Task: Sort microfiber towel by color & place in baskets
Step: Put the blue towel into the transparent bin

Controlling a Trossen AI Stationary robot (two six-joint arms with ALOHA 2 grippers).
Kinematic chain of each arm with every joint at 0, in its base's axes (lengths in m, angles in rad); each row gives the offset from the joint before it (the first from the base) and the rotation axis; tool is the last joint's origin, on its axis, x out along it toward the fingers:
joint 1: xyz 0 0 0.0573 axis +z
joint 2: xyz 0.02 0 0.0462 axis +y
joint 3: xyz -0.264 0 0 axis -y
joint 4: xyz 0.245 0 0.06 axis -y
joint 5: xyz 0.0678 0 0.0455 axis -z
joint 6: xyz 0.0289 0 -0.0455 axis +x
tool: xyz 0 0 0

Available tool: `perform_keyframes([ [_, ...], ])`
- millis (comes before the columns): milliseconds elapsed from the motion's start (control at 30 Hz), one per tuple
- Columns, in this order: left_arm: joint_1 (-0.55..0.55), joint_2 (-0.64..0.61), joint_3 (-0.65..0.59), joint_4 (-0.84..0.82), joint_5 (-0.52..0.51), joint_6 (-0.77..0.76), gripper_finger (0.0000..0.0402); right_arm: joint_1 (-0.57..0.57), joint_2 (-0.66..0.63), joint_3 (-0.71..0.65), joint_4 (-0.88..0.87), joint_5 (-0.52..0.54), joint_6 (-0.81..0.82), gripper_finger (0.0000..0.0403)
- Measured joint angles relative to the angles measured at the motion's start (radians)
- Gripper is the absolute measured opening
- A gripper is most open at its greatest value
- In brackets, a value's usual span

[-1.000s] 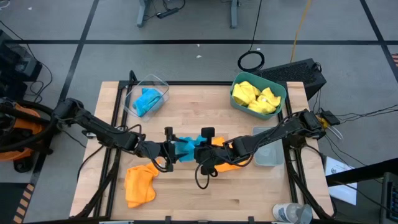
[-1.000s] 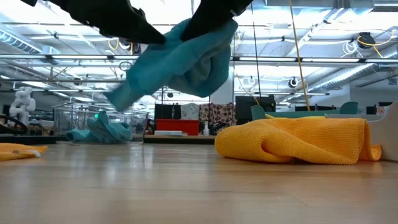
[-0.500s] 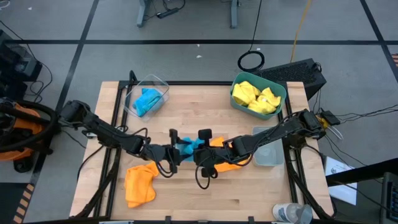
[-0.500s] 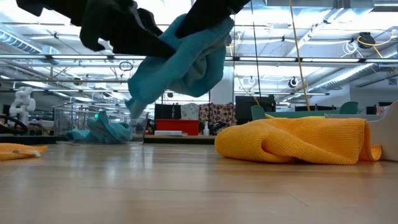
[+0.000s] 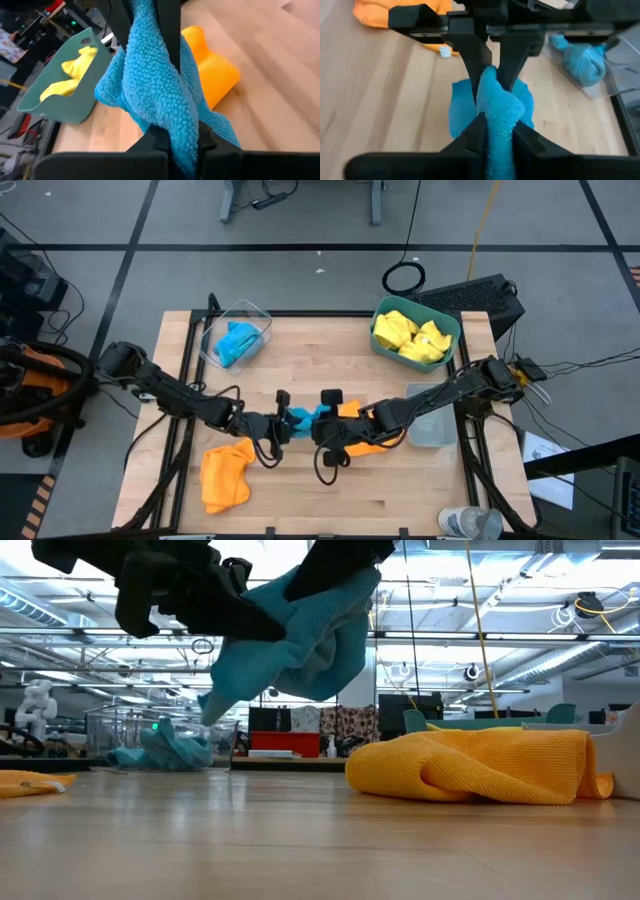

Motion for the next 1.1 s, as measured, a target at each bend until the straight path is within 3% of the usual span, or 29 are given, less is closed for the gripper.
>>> perform_keyframes([
  [300, -0.001, -0.172, 0.000, -0.281, -0.150, 0.007, 0.0032, 0.016, -0.002, 0.001, -0.090, 0.258, 0.019, 0.0148],
  [433, 0.025, -0.320, 0.021, -0.522, -0.199, -0.067, 0.0023, 0.013, -0.002, 0.001, -0.142, 0.354, 0.071, 0.0174],
  [567, 0.115, -0.464, 0.078, -0.824, -0.228, -0.187, 0.0021, 0.014, -0.002, 0.001, -0.171, 0.359, 0.117, 0.0182],
  [667, 0.221, -0.556, 0.114, -0.988, -0.230, -0.218, 0.0021, 0.014, -0.002, 0.001, -0.176, 0.358, 0.105, 0.0180],
  [867, 0.534, -0.668, 0.122, -1.093, -0.214, -0.144, 0.0020, 0.013, -0.002, 0.001, -0.190, 0.350, 0.109, 0.0170],
  [1100, 0.933, -0.635, 0.087, -1.035, 0.084, 0.011, 0.0020, 0.013, -0.002, 0.001, -0.190, 0.338, 0.107, 0.0160],
])
